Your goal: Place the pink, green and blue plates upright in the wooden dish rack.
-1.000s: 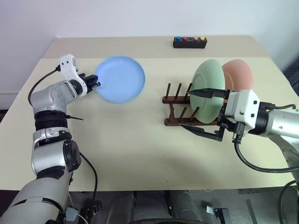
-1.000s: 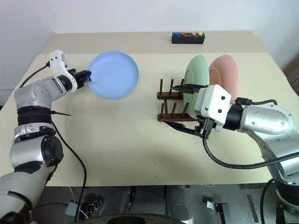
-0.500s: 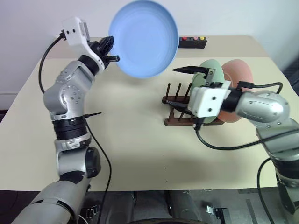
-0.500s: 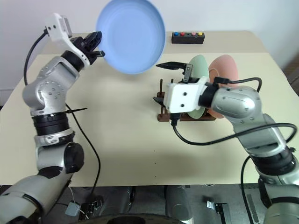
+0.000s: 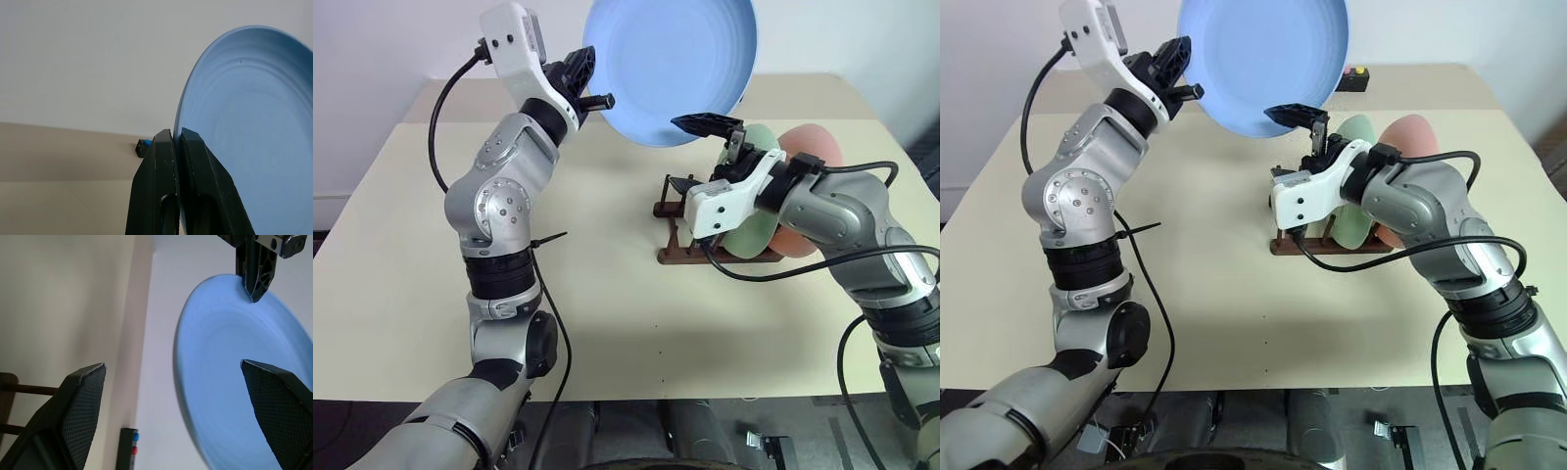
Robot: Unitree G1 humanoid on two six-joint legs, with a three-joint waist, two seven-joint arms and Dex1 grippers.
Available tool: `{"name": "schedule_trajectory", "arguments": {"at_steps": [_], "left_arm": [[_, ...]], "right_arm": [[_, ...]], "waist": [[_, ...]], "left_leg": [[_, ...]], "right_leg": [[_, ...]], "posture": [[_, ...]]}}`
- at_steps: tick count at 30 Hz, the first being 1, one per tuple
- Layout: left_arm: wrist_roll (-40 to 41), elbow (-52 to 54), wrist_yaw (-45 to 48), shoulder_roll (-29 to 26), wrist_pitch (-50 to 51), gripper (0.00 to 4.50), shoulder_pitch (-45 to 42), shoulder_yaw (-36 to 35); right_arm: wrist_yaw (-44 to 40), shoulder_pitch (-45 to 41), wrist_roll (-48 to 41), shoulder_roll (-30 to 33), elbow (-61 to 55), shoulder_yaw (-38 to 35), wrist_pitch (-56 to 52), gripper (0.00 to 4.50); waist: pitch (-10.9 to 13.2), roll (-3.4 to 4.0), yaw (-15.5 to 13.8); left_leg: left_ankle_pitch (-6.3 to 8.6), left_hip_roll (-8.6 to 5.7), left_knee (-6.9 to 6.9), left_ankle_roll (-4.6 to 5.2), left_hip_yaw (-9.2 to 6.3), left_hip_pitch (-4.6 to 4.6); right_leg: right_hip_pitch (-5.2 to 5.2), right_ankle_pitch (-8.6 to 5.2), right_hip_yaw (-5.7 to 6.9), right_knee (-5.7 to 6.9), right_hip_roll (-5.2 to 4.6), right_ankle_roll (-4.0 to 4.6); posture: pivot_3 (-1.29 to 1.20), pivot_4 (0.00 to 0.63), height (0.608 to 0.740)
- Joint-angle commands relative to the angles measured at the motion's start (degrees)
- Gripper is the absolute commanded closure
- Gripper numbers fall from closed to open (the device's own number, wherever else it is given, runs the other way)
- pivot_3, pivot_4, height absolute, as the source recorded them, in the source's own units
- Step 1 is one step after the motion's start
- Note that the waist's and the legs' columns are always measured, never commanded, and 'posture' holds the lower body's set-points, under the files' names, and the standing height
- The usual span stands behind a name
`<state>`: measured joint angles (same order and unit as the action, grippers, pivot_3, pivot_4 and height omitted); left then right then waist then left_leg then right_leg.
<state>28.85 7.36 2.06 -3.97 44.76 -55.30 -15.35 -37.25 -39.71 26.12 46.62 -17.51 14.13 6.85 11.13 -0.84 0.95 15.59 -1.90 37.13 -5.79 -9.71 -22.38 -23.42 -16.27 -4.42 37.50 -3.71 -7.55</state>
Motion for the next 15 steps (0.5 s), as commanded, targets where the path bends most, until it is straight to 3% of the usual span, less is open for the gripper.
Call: {"name": "schedule_trajectory", "arguments": {"at_steps": [1,3,6,13,15], "left_arm": [[1.9,3.1,-0.1,0.3,-0.4,4.49,-0.6,0.5],[2.1,3.7,0.1,0.4,-0.5,4.49,-0.3,1.1],[3.0,4.7,0.4,0.7,0.0,4.5,0.2,1.8],[4.3,6.4,1.0,0.5,0.6,4.5,1.4,3.5],[4.5,6.3,0.9,0.4,0.6,4.5,1.5,3.6]], "right_arm": [[0.8,-1.4,1.7,-0.3,-0.4,-1.7,1.4,0.0],[0.8,-1.2,2.6,-0.5,0.0,-1.7,1.8,0.0],[1.3,-1.1,4.6,-0.6,1.1,-1.7,2.4,0.85],[1.8,-1.3,7.4,-0.6,2.8,-1.9,3.6,4.39],[2.0,-1.3,7.7,-0.6,2.8,-1.9,4.2,4.46]], "waist": [[0.0,0.0,0.0],[0.0,0.0,0.0],[0.0,0.0,0.0],[0.0,0.0,0.1],[0.0,-0.01,0.2]], "left_leg": [[0.0,-0.01,0.0,0.0,0.0,0.0],[0.0,-0.01,0.0,0.0,0.01,0.0],[-0.01,-0.01,0.01,-0.01,0.0,0.0],[-0.01,-0.01,0.0,-0.02,0.01,0.0],[-0.01,0.0,-0.01,-0.02,0.02,0.01]], "right_leg": [[0.0,0.0,0.0,0.0,0.0,0.0],[0.0,0.0,0.0,0.0,0.0,0.0],[0.0,0.0,0.0,0.0,0.0,0.0],[0.0,0.0,-0.02,0.0,0.0,0.0],[-0.02,0.0,-0.04,0.01,0.01,0.0]], "posture": [[0.0,0.15,0.74],[0.0,0.15,0.74],[0.0,0.15,0.74],[0.0,0.15,0.74],[0.0,0.15,0.74]]}}
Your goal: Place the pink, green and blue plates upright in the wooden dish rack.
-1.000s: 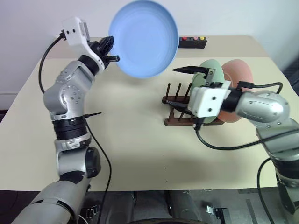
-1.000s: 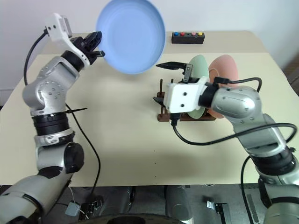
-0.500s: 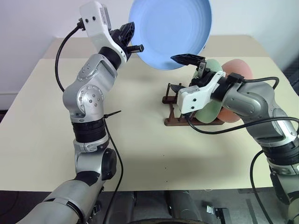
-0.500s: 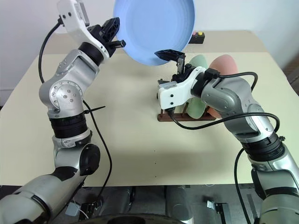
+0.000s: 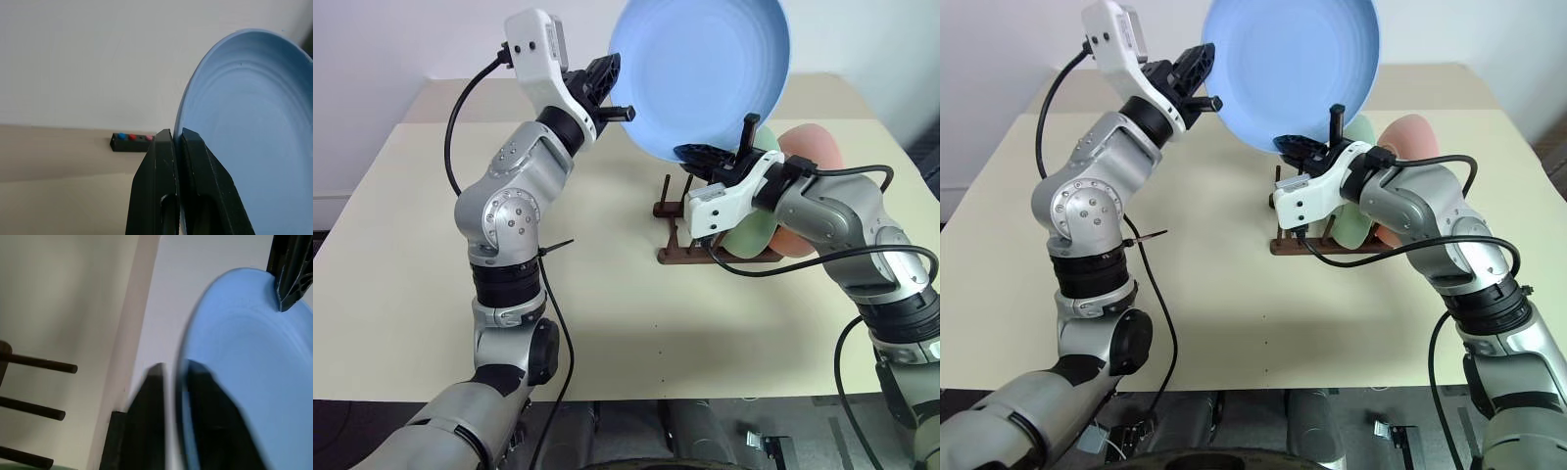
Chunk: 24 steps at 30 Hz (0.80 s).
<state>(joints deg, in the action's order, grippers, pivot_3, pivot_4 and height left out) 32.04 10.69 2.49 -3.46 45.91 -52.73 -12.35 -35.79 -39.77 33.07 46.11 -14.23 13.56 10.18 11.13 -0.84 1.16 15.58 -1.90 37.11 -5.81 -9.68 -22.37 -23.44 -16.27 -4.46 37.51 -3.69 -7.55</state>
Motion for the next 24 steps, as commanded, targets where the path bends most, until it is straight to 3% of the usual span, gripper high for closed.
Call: {"name": "schedule_trajectory", "arguments": {"at_steps": [1,6,10,16,19,24], "left_arm": [[1.4,2.9,0.5,-0.1,-0.5,4.5,-1.1,0.6],[2.6,1.9,0.6,-0.1,-0.5,4.5,-0.9,-0.6],[3.2,-0.7,0.3,-1.5,-3.0,3.2,-1.6,-4.1],[-3.1,-7.3,2.0,-9.0,-11.2,0.17,-0.8,-4.9],[-6.1,-12.3,4.1,-13.8,-15.6,0.08,1.0,-4.7],[-9.0,-16.4,15.9,-20.6,-20.6,0.08,8.3,0.3]], "right_arm": [[0.5,-1.2,1.0,-0.1,-0.4,-1.3,1.1,4.46],[0.8,-1.1,1.6,0.0,-0.5,-1.8,2.4,4.46],[1.1,-1.1,0.9,0.2,-0.6,-2.7,3.5,4.5],[1.4,-1.5,-2.1,-0.4,-0.8,-4.2,4.5,4.5],[1.3,-1.9,-5.1,-1.2,-1.1,-5.3,4.3,4.5],[-1.4,-3.3,-19.0,-7.4,-4.8,-9.5,-5.0,4.5]], "waist": [[0.0,0.0,-0.1],[0.0,0.0,-0.2],[0.0,0.0,-0.1],[0.0,0.0,-0.1],[0.0,0.0,0.0],[0.0,0.04,0.9]], "left_leg": [[0.0,0.01,0.01,0.0,-0.02,0.0],[0.0,-0.02,0.02,-0.01,0.01,0.0],[0.0,-0.02,0.02,-0.01,0.01,0.0],[-0.01,-0.02,0.0,-0.02,0.01,0.0],[-0.01,-0.02,0.01,-0.02,0.01,0.0],[-0.02,0.01,-0.09,-0.03,0.02,0.04]], "right_leg": [[0.01,0.0,0.01,0.0,0.02,0.0],[0.01,0.0,-0.01,0.0,-0.02,-0.01],[0.01,0.0,-0.01,0.0,-0.02,-0.01],[0.01,0.0,-0.01,-0.02,-0.02,0.0],[0.01,0.01,-0.01,0.0,-0.01,0.0],[-0.03,0.01,-0.05,0.01,0.01,0.02]], "posture": [[0.0,0.15,0.74],[0.0,0.15,0.74],[0.0,0.15,0.74],[0.0,0.15,0.74],[0.0,0.15,0.74],[0.0,0.15,0.74]]}}
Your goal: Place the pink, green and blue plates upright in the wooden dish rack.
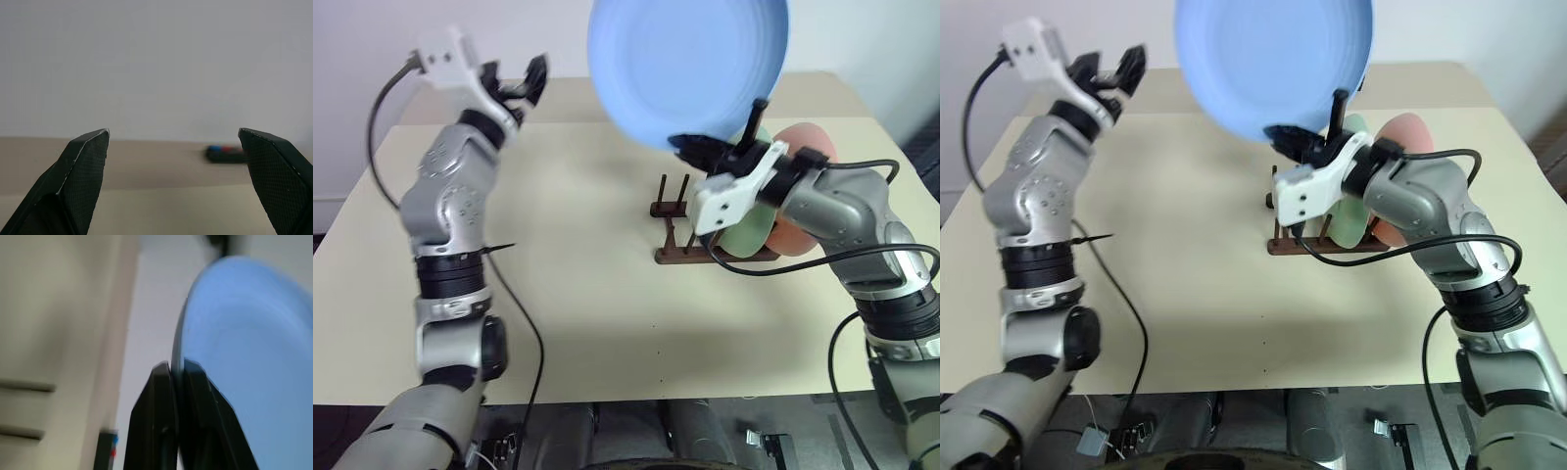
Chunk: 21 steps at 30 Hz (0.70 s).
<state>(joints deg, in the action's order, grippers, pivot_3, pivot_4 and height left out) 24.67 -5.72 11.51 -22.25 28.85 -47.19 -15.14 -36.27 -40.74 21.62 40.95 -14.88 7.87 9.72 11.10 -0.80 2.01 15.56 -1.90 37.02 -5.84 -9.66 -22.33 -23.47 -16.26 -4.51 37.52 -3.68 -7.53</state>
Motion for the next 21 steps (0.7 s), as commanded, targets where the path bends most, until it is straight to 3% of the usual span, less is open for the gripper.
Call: {"name": "schedule_trajectory", "arguments": {"at_steps": [1,8,14,21], "left_arm": [[-1.4,-0.3,9.0,-2.3,-4.3,0.08,4.4,3.3],[-2.6,2.6,20.6,-3.1,-12.1,0.08,14.0,7.7],[-5.2,7.9,32.1,-5.5,-14.4,0.08,22.7,16.6],[-6.6,9.2,37.8,-6.4,-16.5,0.08,25.6,20.1]], "right_arm": [[-1.4,-2.6,-9.5,-3.0,-4.6,-4.5,-6.1,4.5],[-3.8,-3.8,-22.1,-5.9,-9.0,-7.7,-15.6,4.5],[-3.3,-5.4,-37.5,-9.4,-14.2,-11.8,-28.5,4.5],[4.6,-6.3,-57.8,-13.9,-18.2,-17.6,-48.3,4.5]], "waist": [[0.0,0.0,0.0],[0.0,-0.01,-0.8],[0.0,0.0,-0.8],[0.0,0.02,-0.9]], "left_leg": [[0.0,-0.01,0.02,0.0,0.0,-0.02],[0.01,-0.04,0.08,0.01,-0.05,-0.05],[0.13,-0.02,0.06,0.24,-0.05,-0.05],[0.17,0.01,0.06,0.33,-0.07,-0.02]], "right_leg": [[0.01,0.0,0.0,-0.01,-0.02,0.0],[0.01,0.02,0.03,0.0,-0.06,-0.01],[0.01,0.02,0.03,0.02,-0.05,0.0],[0.01,0.07,0.04,0.07,-0.02,0.07]], "posture": [[0.0,0.15,0.74],[0.0,0.15,0.74],[0.0,0.15,0.74],[0.0,0.15,0.74]]}}
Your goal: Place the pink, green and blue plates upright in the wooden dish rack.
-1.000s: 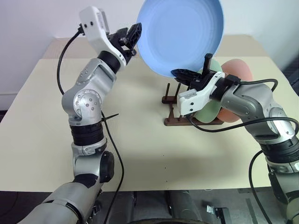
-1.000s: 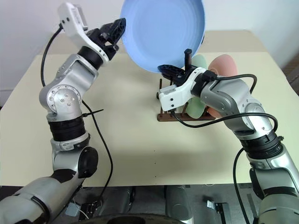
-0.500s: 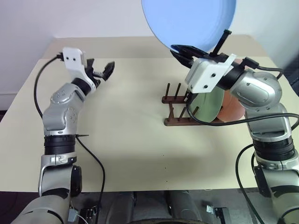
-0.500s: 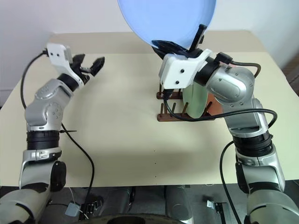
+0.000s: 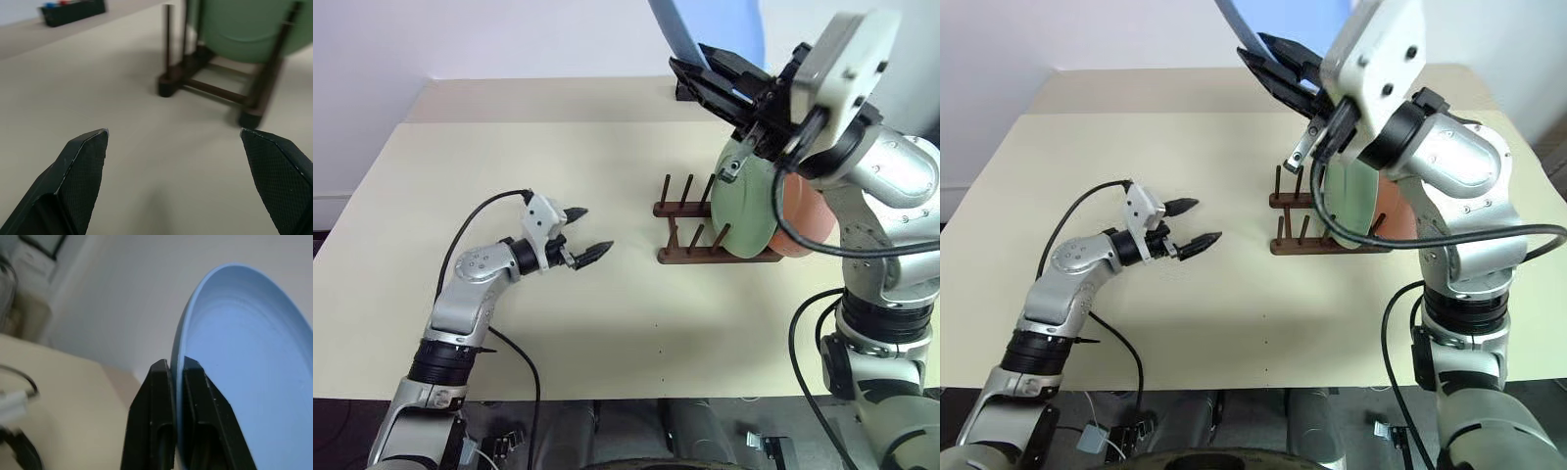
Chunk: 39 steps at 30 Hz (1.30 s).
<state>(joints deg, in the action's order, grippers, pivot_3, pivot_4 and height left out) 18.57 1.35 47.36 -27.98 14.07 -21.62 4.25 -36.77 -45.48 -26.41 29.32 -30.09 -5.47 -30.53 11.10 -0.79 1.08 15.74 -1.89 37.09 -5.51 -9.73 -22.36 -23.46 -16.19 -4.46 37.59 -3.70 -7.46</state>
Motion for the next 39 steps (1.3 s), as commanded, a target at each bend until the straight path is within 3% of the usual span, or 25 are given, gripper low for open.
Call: {"name": "schedule_trajectory", "arguments": {"at_steps": [1,5,13,24,39], "left_arm": [[-0.6,2.1,2.4,-0.7,-1.9,0.08,0.1,0.9],[-1.1,2.0,3.5,-0.7,-2.3,0.08,0.4,1.3],[-2.3,1.6,4.0,-0.4,-3.0,0.08,0.6,1.5],[-3.0,0.9,3.9,0.1,-3.4,0.08,0.5,1.3],[-3.7,-0.8,3.8,0.7,-4.3,0.08,0.1,1.2]], "right_arm": [[6.8,-1.5,-12.5,-2.9,-3.3,-5.0,-10.6,4.5],[14.4,-0.3,-23.0,-5.5,-3.8,-8.2,-18.8,4.5],[31.1,2.1,-39.8,-8.4,-1.2,-13.2,-25.2,4.5],[48.2,6.5,-53.1,-9.8,1.0,-12.1,-23.5,4.5],[56.9,10.1,-61.5,-9.2,-1.4,-6.3,-16.9,4.5]], "waist": [[0.0,0.03,0.0],[0.0,0.03,0.0],[0.0,0.04,0.1],[0.0,0.06,0.2],[0.0,0.07,0.3]], "left_leg": [[0.0,0.01,0.0,0.0,0.0,0.02],[-0.01,0.01,0.0,0.01,0.0,0.02],[-0.01,0.02,-0.01,0.03,0.0,0.02],[-0.03,0.04,-0.03,0.07,0.01,0.02],[-0.04,0.07,-0.03,0.08,0.01,0.02]], "right_leg": [[0.01,0.0,0.0,0.02,0.0,0.0],[-0.01,0.0,0.0,0.06,0.01,0.0],[-0.01,0.0,0.0,0.07,0.02,0.0],[-0.04,0.0,0.0,0.12,0.04,0.0],[-0.04,-0.01,-0.01,0.12,0.07,0.01]], "posture": [[0.0,0.15,0.74],[0.0,0.15,0.74],[0.0,0.15,0.74],[0.0,0.15,0.74],[0.0,0.15,0.74]]}}
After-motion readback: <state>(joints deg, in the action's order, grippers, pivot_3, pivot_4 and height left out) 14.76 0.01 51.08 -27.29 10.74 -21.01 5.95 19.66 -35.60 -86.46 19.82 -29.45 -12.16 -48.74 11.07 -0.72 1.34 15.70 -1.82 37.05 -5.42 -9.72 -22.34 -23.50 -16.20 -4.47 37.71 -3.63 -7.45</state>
